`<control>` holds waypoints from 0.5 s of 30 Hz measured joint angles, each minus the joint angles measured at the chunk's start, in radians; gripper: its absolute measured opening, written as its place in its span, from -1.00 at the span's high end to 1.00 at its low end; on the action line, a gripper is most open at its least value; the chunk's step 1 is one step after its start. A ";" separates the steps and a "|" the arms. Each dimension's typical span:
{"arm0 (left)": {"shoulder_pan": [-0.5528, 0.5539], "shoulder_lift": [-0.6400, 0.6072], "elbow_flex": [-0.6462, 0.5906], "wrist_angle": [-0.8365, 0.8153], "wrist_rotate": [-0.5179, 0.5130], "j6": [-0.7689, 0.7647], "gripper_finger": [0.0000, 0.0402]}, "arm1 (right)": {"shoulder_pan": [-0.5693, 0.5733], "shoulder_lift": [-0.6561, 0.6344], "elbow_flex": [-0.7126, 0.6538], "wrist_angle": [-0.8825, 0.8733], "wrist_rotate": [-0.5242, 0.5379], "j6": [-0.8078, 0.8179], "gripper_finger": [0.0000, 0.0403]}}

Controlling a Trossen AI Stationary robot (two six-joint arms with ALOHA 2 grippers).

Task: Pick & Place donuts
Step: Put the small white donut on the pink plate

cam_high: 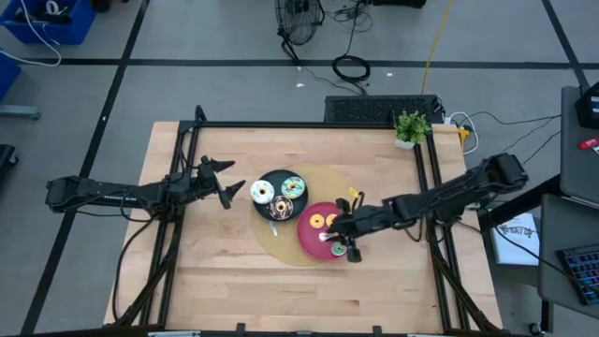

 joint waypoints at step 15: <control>0.000 0.000 0.000 0.000 0.000 0.000 -0.90 | -0.024 0.187 0.075 0.001 0.002 0.018 0.71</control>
